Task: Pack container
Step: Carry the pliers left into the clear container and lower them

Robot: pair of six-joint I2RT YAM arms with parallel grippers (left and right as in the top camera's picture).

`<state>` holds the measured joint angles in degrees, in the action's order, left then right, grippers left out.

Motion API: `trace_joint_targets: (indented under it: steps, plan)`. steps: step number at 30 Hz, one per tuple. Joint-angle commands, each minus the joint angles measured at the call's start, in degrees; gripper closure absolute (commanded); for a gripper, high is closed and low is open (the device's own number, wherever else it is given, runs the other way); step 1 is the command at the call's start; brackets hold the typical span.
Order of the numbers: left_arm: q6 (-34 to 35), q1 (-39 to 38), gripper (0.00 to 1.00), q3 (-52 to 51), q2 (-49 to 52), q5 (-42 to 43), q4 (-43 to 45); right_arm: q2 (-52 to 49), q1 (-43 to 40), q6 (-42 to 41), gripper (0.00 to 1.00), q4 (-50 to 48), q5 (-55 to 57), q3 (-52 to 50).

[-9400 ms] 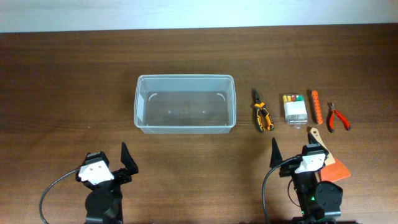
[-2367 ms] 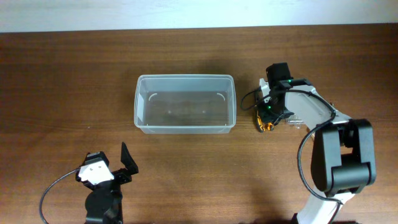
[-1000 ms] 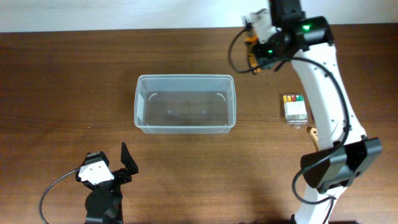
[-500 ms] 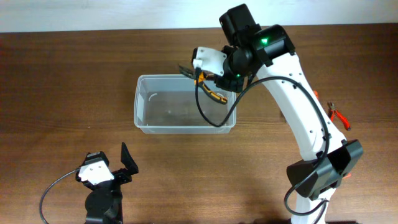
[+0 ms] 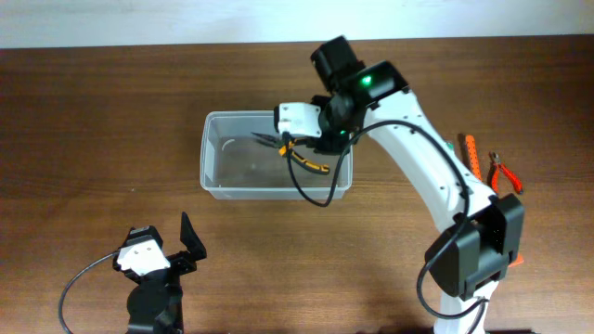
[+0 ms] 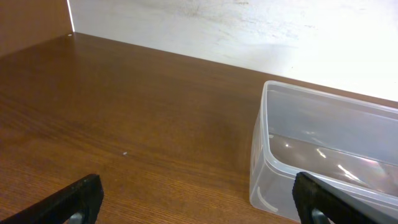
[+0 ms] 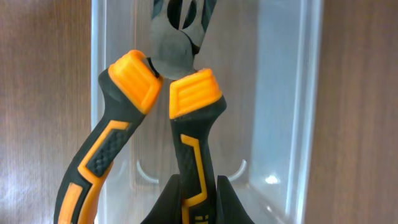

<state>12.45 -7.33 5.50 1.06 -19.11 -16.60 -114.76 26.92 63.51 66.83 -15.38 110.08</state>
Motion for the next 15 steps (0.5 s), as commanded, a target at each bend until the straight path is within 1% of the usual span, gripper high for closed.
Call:
trace_joint_targets:
  steps: [1, 7, 9, 15]
  plan:
    - [-0.5, -0.2, 0.01, -0.2, -0.4, -0.2, -0.1, -0.4, 1.4, 0.5, 0.96, -3.7, -2.2, -4.4]
    - [-0.5, -0.2, 0.01, -0.2, -0.4, -0.2, -0.1, -1.0, 2.0, 0.4, 0.96, -10.6, -2.2, -11.4]
    - [-0.5, -0.2, 0.01, -0.2, -0.4, -0.2, -0.1, -1.4, 2.0, -0.8, 0.96, -12.9, -2.1, -13.1]
    - [-0.5, -0.2, 0.01, -0.2, -0.4, -0.2, -0.1, -3.8, 2.0, -2.9, 0.96, -15.7, -2.0, -14.3]
